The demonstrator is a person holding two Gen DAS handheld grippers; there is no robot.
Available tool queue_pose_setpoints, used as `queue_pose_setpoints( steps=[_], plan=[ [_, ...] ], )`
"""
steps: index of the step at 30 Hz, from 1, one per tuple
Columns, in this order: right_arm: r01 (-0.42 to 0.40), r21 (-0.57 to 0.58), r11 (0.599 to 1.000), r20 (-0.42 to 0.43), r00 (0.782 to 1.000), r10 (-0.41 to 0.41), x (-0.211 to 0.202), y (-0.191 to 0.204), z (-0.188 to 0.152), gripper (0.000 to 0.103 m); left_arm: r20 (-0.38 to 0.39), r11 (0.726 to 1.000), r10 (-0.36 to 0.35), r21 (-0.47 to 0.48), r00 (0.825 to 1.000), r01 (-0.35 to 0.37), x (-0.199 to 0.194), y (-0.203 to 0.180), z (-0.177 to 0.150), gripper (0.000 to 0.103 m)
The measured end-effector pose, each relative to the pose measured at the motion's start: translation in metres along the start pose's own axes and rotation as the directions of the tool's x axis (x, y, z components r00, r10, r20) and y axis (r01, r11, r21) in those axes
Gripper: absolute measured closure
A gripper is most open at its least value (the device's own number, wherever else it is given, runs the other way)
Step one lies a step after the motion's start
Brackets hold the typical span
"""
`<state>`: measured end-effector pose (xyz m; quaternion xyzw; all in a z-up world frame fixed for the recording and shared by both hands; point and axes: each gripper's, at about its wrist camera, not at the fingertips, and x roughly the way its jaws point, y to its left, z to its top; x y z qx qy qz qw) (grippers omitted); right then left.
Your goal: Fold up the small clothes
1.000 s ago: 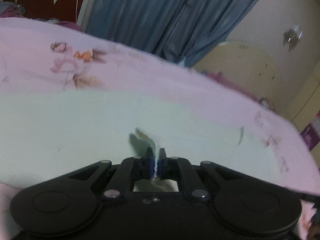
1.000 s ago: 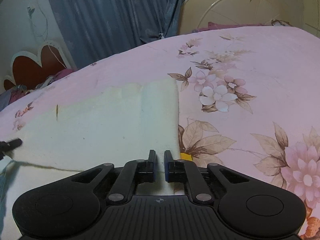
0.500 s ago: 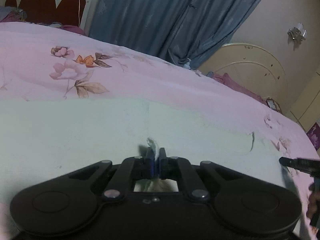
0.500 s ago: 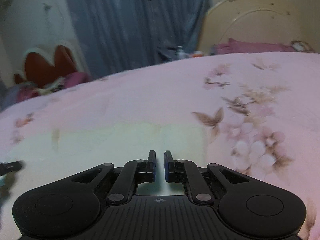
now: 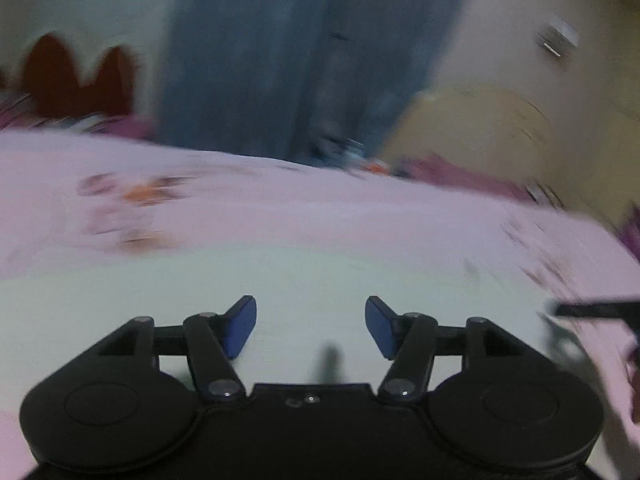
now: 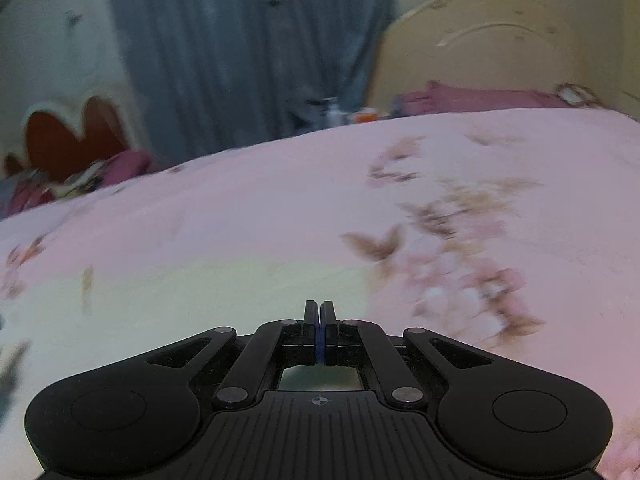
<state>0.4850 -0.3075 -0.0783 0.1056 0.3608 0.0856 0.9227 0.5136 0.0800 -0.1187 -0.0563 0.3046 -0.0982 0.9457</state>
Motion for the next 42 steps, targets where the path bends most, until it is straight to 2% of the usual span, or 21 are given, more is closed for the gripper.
queue_pose_setpoints(
  steps=[2,4,7,10,14,16,17,19,22,25,26,27,28,29,30,32,33,35,37,38,42],
  plan=[
    [-0.041,-0.04,0.998,-0.023,0.999,0.04,0.003,0.017,-0.008,0.103,-0.051,0.998,-0.037,0.048,0.998,0.039,0.014,-0.022,-0.005,0.045],
    [-0.059,-0.074,0.996,-0.038,0.998,0.056,0.003,0.03,-0.018,0.103,-0.097,0.998,-0.014,0.058,0.995,0.02,0.023,-0.028,-0.011,0.045],
    [0.077,-0.07,0.995,-0.042,0.996,-0.08,0.0,0.018,-0.026,0.103,-0.115,0.998,0.066,0.027,0.991,-0.063,0.017,-0.011,-0.022,0.046],
    [0.185,0.007,0.983,-0.052,0.982,-0.184,-0.012,-0.01,-0.028,0.103,-0.098,0.998,0.056,0.025,0.994,-0.054,0.008,0.006,-0.032,0.046],
    [0.137,0.034,0.99,-0.005,0.991,-0.137,-0.037,-0.003,-0.033,0.103,-0.07,0.997,0.062,0.054,0.996,-0.058,0.006,-0.003,-0.03,0.043],
    [0.119,0.0,0.993,-0.037,0.992,-0.118,-0.036,0.012,-0.043,0.103,-0.094,0.996,0.07,0.063,0.993,-0.064,0.014,-0.004,-0.033,0.042],
    [0.13,-0.01,0.992,-0.073,0.989,-0.13,-0.029,0.015,-0.049,0.103,-0.089,0.995,0.075,0.074,0.993,-0.068,0.013,-0.004,-0.032,0.042],
    [0.157,-0.038,0.987,-0.075,0.984,-0.159,-0.027,0.024,-0.052,0.103,-0.083,0.995,0.077,0.072,0.994,-0.071,0.006,-0.005,-0.029,0.042],
    [0.168,-0.025,0.986,-0.041,0.985,-0.169,-0.042,0.028,-0.045,0.103,-0.039,0.998,0.062,0.023,0.997,-0.061,-0.015,0.009,-0.028,0.037],
    [0.172,0.008,0.985,-0.03,0.985,-0.172,-0.052,0.025,-0.044,0.103,-0.033,0.992,0.103,-0.069,0.994,-0.105,-0.038,0.042,-0.033,0.03],
    [0.171,0.013,0.985,-0.026,0.985,-0.17,-0.055,0.026,-0.045,0.101,-0.027,0.986,0.129,-0.099,0.991,-0.131,-0.048,0.056,-0.036,0.02],
    [0.177,0.009,0.984,-0.017,0.984,-0.177,-0.058,0.029,-0.047,0.078,-0.02,0.98,0.156,-0.126,0.988,-0.157,-0.057,0.07,-0.038,0.014],
    [0.183,0.005,0.983,0.007,0.983,-0.183,-0.063,0.033,-0.05,0.034,-0.01,0.97,0.187,-0.155,0.982,-0.186,-0.07,0.086,-0.041,0.007],
    [0.176,0.005,0.984,0.044,0.983,-0.176,-0.069,0.036,-0.053,0.021,-0.001,0.961,0.214,-0.181,0.977,-0.211,-0.082,0.102,-0.045,0.009],
    [0.143,0.005,0.99,0.068,0.987,-0.143,-0.074,0.039,-0.054,0.021,0.0,0.948,0.241,-0.214,0.971,-0.235,-0.094,0.123,-0.049,0.011],
    [0.098,0.005,0.995,0.064,0.993,-0.098,-0.076,0.049,-0.058,0.023,-0.009,0.913,0.288,-0.3,0.958,-0.277,-0.115,0.16,-0.058,0.027],
    [0.08,0.002,0.997,0.057,0.995,-0.08,-0.073,0.053,-0.059,0.032,-0.017,0.885,0.31,-0.36,0.951,-0.295,-0.125,0.182,-0.064,0.031],
    [0.051,0.008,0.999,0.037,0.998,-0.052,-0.067,0.062,-0.06,0.045,-0.045,0.803,0.338,-0.508,0.94,-0.313,-0.143,0.227,-0.077,0.044],
    [0.037,0.013,0.999,0.009,0.999,-0.037,-0.057,0.073,-0.061,0.046,-0.047,0.72,0.371,-0.616,0.927,-0.319,-0.159,0.263,-0.088,0.047],
    [0.031,0.012,0.999,-0.001,1.0,-0.031,-0.053,0.078,-0.061,0.046,-0.044,0.691,0.383,-0.649,0.923,-0.318,-0.165,0.275,-0.09,0.047],
    [0.01,-0.017,1.0,-0.008,1.0,-0.01,-0.043,0.102,-0.057,0.046,0.003,0.614,0.371,-0.751,0.929,-0.243,-0.173,0.312,-0.096,0.047]
  ],
)
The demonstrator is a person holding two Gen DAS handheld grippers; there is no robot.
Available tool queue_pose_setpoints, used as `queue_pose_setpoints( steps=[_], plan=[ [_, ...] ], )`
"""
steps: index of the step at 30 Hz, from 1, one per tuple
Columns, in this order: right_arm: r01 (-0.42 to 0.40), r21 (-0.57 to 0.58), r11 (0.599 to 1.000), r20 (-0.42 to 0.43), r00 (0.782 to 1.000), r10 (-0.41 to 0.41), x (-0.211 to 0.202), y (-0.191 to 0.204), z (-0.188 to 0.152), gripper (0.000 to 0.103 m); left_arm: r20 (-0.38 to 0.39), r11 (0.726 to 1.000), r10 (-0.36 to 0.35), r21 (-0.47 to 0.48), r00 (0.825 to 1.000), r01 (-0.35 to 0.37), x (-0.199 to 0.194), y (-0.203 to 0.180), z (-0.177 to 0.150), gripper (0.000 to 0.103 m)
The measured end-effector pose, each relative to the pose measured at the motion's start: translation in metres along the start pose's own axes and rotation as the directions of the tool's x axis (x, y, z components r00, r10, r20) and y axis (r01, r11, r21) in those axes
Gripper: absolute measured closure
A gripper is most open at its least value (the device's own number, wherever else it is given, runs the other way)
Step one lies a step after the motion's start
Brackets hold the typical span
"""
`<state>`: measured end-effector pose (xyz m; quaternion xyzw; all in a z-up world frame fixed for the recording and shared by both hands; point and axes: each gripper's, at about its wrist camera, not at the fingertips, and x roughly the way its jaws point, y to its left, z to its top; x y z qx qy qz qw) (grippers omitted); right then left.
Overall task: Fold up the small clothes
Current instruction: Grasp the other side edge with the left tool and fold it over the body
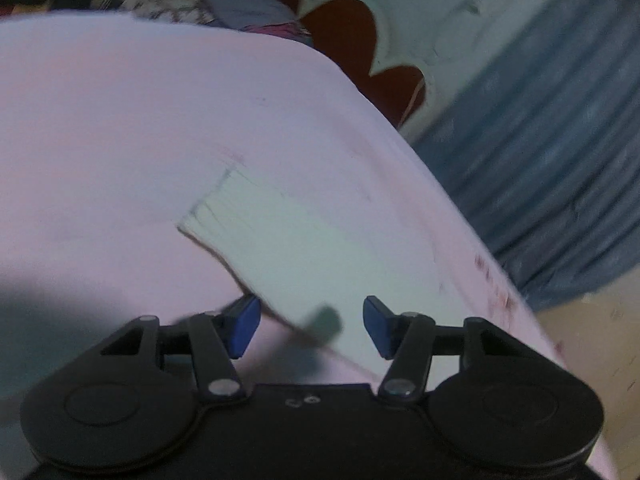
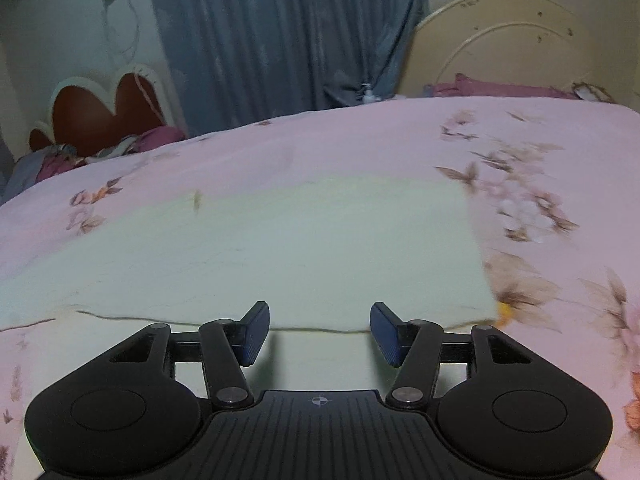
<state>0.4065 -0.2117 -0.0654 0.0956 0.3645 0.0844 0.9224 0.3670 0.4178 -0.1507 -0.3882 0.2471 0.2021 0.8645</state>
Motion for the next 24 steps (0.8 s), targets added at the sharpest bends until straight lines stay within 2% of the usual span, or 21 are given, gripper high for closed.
queue_pose_setpoints(
  steps=[3,6,7,10,12,14,16,19,24],
  plan=[
    [-0.006,0.0,1.0,-0.003,1.0,0.006,0.01,0.007,0.005,0.046,0.051,0.992,-0.042,-0.113,0.998,0.047,0.007,0.016,0.007,0.052],
    [-0.008,0.021,1.0,-0.005,1.0,0.008,0.014,0.009,0.009,0.046,0.093,0.991,-0.039,-0.121,0.995,0.05,0.01,0.016,0.004,0.057],
    [-0.009,0.029,1.0,-0.006,1.0,0.009,0.015,0.008,0.01,0.046,0.1,0.993,-0.026,-0.109,0.995,0.037,0.011,0.013,0.002,0.062],
    [-0.008,0.051,0.999,-0.011,1.0,0.009,0.017,0.004,0.012,0.046,0.075,0.999,0.034,-0.038,0.997,-0.032,0.015,0.005,0.005,0.1],
    [-0.007,0.058,0.998,-0.007,1.0,0.007,0.016,0.002,0.014,0.046,0.1,1.0,0.006,-0.023,0.995,-0.004,0.01,-0.001,0.006,0.1],
    [0.0,0.059,0.998,-0.003,1.0,0.0,0.015,0.0,0.014,0.046,0.106,0.998,-0.055,0.049,0.993,0.05,0.009,-0.023,0.003,0.1],
    [0.003,0.07,0.998,0.0,1.0,-0.003,0.015,-0.003,0.013,0.046,0.078,0.984,-0.125,0.14,0.989,0.113,0.012,-0.059,-0.004,0.1],
    [0.005,0.086,0.996,-0.001,1.0,-0.005,0.016,-0.007,0.013,0.046,0.006,0.944,-0.231,0.242,0.973,0.223,0.013,-0.112,-0.029,0.1],
    [-0.001,0.112,0.994,0.01,1.0,0.0,0.007,-0.018,0.013,0.046,-0.139,0.87,-0.321,0.346,0.937,0.35,0.022,-0.195,-0.08,0.1]
  ],
)
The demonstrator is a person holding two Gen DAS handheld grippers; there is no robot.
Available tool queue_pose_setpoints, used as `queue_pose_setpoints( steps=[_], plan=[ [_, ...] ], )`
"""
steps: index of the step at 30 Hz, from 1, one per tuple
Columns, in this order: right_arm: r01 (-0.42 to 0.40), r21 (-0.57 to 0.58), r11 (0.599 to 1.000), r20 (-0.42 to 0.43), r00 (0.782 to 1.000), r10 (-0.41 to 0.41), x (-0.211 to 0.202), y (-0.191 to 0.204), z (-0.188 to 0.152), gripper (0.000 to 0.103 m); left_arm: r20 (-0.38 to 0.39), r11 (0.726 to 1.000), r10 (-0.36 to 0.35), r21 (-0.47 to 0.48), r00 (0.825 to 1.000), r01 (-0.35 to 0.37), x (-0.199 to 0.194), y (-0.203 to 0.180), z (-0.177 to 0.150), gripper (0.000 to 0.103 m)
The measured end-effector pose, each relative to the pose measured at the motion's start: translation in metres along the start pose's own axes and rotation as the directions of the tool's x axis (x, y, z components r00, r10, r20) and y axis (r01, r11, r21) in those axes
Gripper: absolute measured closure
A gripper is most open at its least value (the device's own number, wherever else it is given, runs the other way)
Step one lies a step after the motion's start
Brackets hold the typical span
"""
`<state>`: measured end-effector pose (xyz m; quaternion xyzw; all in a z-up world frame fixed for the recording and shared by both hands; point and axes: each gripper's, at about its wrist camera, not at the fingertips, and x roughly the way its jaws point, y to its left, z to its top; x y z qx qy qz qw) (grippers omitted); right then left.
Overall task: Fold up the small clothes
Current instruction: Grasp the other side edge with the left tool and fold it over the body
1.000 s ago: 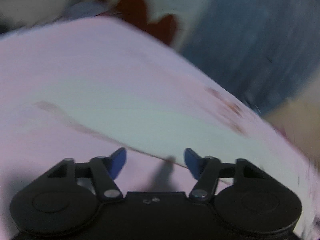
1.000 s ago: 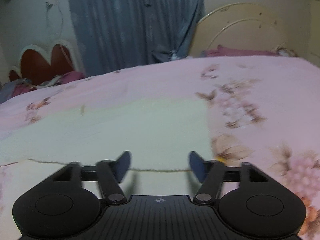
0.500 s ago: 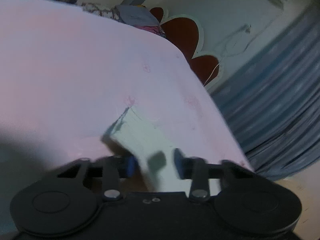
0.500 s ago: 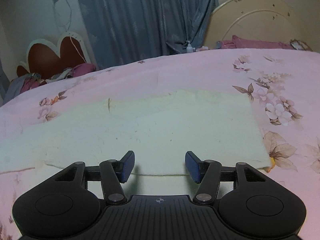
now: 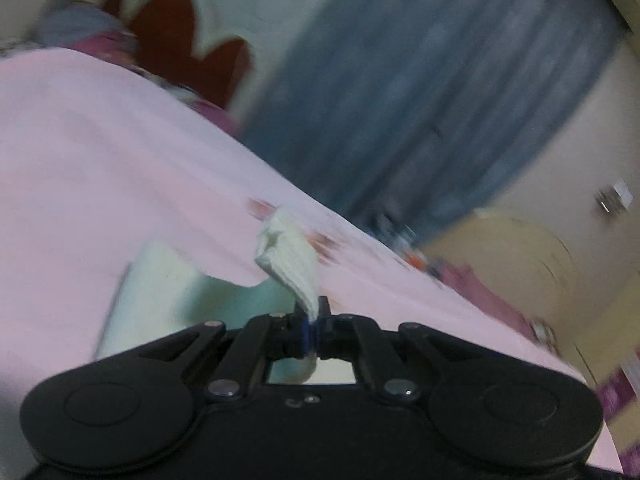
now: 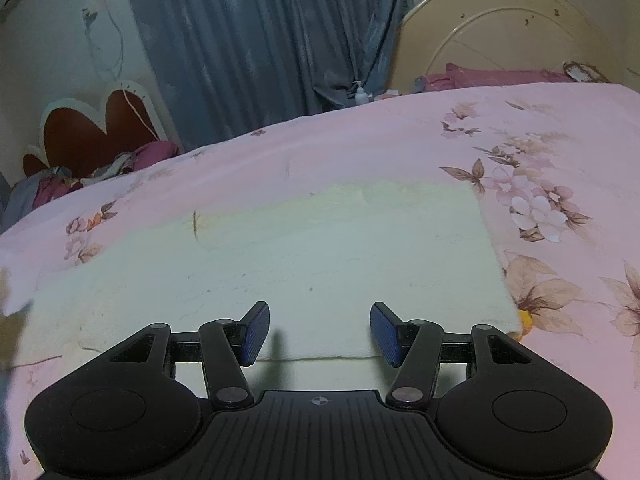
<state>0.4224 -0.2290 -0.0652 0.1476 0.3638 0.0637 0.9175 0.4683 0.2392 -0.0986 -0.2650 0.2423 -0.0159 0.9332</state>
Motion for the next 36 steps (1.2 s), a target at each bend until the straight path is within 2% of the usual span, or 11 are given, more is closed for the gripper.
queue_pose_setpoints(
  steps=[5,10,13,15,16,19,23,27,29,32,36],
  plan=[
    [-0.011,0.036,0.999,0.015,1.0,0.01,-0.013,-0.015,0.002,0.046,-0.127,0.983,-0.052,0.171,0.991,0.073,0.037,-0.087,-0.035,0.1],
    [-0.008,0.063,0.998,0.022,1.0,0.007,-0.024,-0.032,0.002,0.046,-0.258,0.941,-0.053,0.312,0.965,0.135,0.049,-0.145,-0.091,0.1],
    [-0.004,0.084,0.996,0.02,1.0,0.002,-0.03,-0.044,0.001,0.046,-0.307,0.927,-0.041,0.344,0.951,0.151,0.072,-0.164,-0.109,0.099],
    [-0.006,0.095,0.995,0.012,1.0,0.004,-0.033,-0.051,0.001,0.046,-0.355,0.927,-0.053,0.33,0.933,0.178,0.084,-0.167,-0.12,0.086],
    [-0.015,0.103,0.995,0.007,1.0,0.015,-0.034,-0.055,0.001,0.046,-0.381,0.929,-0.057,0.318,0.923,0.189,0.094,-0.167,-0.123,0.071],
    [-0.067,0.116,0.991,-0.004,0.998,0.068,-0.037,-0.058,0.002,0.046,-0.38,0.926,-0.119,0.29,0.917,0.24,0.101,-0.167,-0.12,0.024],
    [-0.154,0.102,0.983,0.004,0.988,0.154,-0.036,-0.046,0.007,0.046,-0.295,0.925,-0.091,0.328,0.951,0.19,0.07,-0.161,-0.101,0.025],
    [-0.241,0.11,0.964,-0.036,0.969,0.246,-0.016,-0.025,0.011,0.046,-0.22,0.953,-0.006,0.295,0.976,0.073,0.025,-0.116,-0.08,0.035],
    [-0.267,0.116,0.957,-0.064,0.959,0.275,-0.001,-0.013,0.011,0.046,-0.207,0.958,0.07,0.288,0.976,-0.007,0.008,-0.087,-0.076,0.047],
    [-0.282,0.113,0.953,-0.099,0.951,0.293,0.02,0.005,0.009,0.046,-0.236,0.974,0.14,0.207,0.962,-0.091,-0.004,-0.043,-0.072,0.048],
    [-0.296,0.131,0.946,-0.132,0.941,0.312,0.045,0.019,0.009,0.047,-0.269,0.986,0.128,0.14,0.955,-0.093,0.005,-0.019,-0.069,0.048]
  ],
)
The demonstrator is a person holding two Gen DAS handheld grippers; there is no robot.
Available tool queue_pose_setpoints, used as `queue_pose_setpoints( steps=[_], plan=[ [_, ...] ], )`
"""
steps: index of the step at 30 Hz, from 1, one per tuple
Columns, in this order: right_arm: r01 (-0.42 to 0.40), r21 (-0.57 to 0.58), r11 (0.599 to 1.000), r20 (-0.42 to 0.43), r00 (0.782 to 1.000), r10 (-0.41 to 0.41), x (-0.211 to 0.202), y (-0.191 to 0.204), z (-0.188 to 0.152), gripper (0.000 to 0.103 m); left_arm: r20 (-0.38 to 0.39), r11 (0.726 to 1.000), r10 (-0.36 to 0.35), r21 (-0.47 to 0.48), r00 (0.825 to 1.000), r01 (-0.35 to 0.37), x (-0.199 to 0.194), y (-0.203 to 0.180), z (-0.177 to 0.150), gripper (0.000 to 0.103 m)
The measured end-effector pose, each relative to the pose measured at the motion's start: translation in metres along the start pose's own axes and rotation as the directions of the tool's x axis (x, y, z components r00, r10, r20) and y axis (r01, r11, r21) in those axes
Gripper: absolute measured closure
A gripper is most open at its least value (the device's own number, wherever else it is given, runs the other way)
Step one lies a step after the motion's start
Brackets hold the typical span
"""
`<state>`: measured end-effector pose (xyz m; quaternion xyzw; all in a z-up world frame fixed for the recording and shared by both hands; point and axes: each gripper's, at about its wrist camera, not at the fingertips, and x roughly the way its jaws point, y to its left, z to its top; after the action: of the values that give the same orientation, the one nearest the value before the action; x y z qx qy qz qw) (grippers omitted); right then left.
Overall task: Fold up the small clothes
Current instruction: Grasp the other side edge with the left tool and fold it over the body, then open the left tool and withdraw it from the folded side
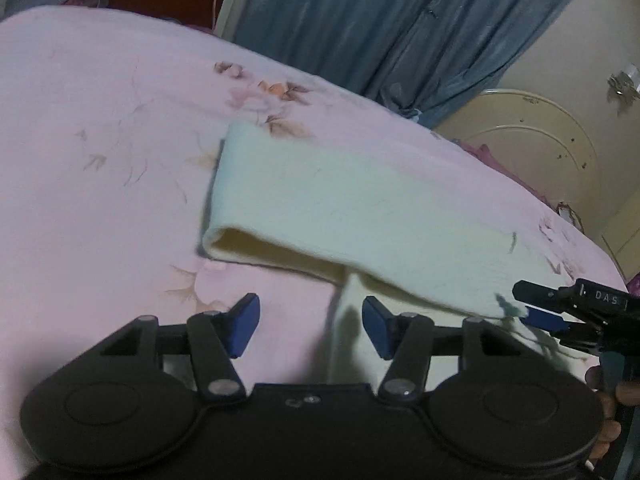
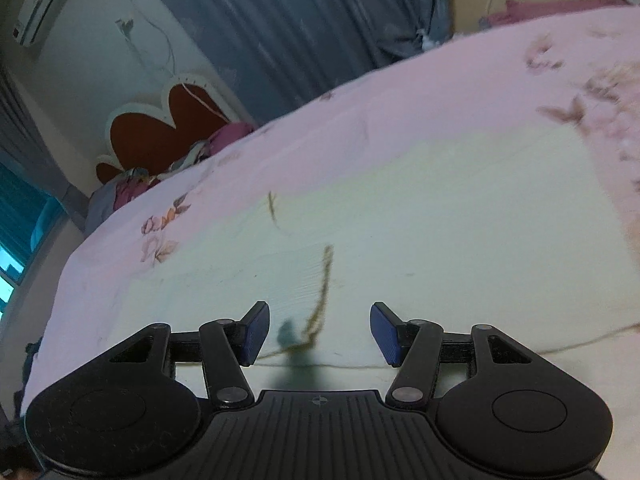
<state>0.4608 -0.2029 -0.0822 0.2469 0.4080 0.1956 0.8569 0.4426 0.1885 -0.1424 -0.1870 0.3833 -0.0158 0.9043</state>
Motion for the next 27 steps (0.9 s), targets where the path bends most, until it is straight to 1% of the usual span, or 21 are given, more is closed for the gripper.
queue_pose_setpoints(
  steps=[1,2,3,4,5,7,8,10,12,14,16,19,21,25,27],
  plan=[
    [0.001,-0.01,1.0,-0.008,1.0,-0.001,0.005,0.004,0.002,0.061,0.005,1.0,0.001,0.013,1.0,-0.001,0.003,-0.002,0.002,0.048],
    [-0.002,-0.024,1.0,-0.025,1.0,0.002,0.01,0.007,0.004,0.072,0.004,1.0,0.0,0.026,1.0,0.0,0.006,-0.005,0.005,0.048],
    [0.008,-0.041,0.999,-0.039,0.999,-0.01,0.015,0.011,0.005,0.086,0.001,0.999,0.001,0.039,1.0,-0.001,0.01,-0.007,0.007,0.048],
    [0.017,-0.059,0.998,-0.041,0.999,-0.019,0.018,0.013,0.006,0.092,0.004,0.999,0.005,0.053,1.0,-0.006,0.015,-0.01,0.008,0.05],
    [0.02,-0.076,0.997,-0.043,0.999,-0.024,0.019,0.015,0.006,0.095,0.01,0.997,0.014,0.074,1.0,-0.014,0.018,-0.014,0.01,0.052],
    [0.032,-0.117,0.993,-0.028,0.999,-0.036,0.016,0.019,0.007,0.098,0.028,0.987,0.046,0.15,0.999,-0.05,0.024,-0.022,0.009,0.053],
    [0.042,-0.139,0.989,-0.006,0.999,-0.043,0.01,0.021,0.008,0.098,0.035,0.982,0.057,0.177,0.998,-0.062,0.027,-0.025,0.005,0.052],
    [0.078,-0.158,0.984,0.076,0.995,-0.066,-0.011,0.02,0.012,0.098,0.04,0.977,0.067,0.201,0.997,-0.074,0.027,-0.028,0.003,0.054],
    [0.143,-0.15,0.978,0.169,0.979,-0.117,-0.038,0.009,0.02,0.098,0.043,0.975,0.069,0.208,0.997,-0.076,0.025,-0.026,0.001,0.056],
    [0.212,-0.123,0.969,0.218,0.959,-0.182,-0.06,-0.013,0.026,0.098,0.042,0.97,0.07,0.23,0.997,-0.078,0.025,-0.027,0.0,0.059],
    [0.247,-0.097,0.964,0.2,0.954,-0.225,-0.069,-0.035,0.027,0.098,0.041,0.964,0.068,0.253,0.997,-0.076,0.025,-0.028,0.0,0.061],
    [0.259,-0.081,0.963,0.194,0.951,-0.239,-0.082,-0.054,0.023,0.098,0.033,0.963,0.06,0.26,0.998,-0.066,0.025,-0.027,0.002,0.064],
    [0.268,-0.08,0.96,0.197,0.949,-0.248,-0.086,-0.058,0.019,0.098,0.025,0.963,0.055,0.263,0.998,-0.06,0.025,-0.028,0.003,0.068],
    [0.275,-0.067,0.959,0.193,0.947,-0.258,-0.084,-0.056,0.022,0.098,0.002,0.959,0.04,0.28,0.999,-0.039,0.028,-0.031,0.006,0.081],
    [0.279,-0.07,0.958,0.187,0.947,-0.262,-0.086,-0.055,0.019,0.098,-0.005,0.959,0.035,0.281,0.999,-0.032,0.029,-0.033,0.006,0.085]
  ],
)
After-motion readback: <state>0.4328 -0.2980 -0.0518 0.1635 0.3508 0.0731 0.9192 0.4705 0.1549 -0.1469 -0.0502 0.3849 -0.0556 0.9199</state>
